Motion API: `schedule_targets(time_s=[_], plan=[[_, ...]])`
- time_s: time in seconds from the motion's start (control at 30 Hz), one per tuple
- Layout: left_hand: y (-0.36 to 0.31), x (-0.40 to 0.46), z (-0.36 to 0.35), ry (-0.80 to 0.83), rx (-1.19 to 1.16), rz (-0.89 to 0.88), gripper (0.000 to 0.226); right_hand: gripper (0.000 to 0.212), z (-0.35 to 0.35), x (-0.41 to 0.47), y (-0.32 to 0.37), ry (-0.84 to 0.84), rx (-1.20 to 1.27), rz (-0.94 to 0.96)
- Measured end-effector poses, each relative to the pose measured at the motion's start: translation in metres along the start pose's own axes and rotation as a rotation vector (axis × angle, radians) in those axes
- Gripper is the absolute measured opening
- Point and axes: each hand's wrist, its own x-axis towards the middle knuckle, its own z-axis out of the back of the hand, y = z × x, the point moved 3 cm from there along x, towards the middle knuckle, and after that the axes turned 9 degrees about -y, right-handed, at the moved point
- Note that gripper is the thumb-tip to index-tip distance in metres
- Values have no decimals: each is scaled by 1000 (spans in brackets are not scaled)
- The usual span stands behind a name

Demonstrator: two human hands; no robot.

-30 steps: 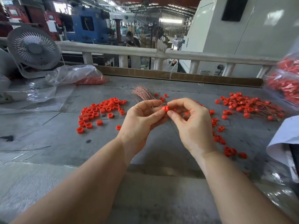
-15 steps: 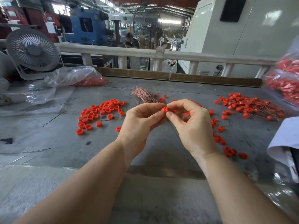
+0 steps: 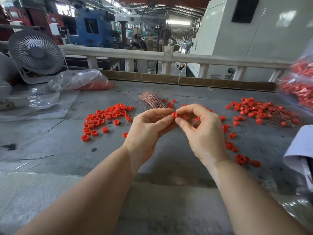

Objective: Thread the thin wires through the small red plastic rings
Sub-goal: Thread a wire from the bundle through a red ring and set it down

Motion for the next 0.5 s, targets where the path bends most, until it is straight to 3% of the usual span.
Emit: schedule_targets(time_s=[0.5], plan=[[0,0,2,-9,105,-71,16,13,1,1,0,38,-28,13]])
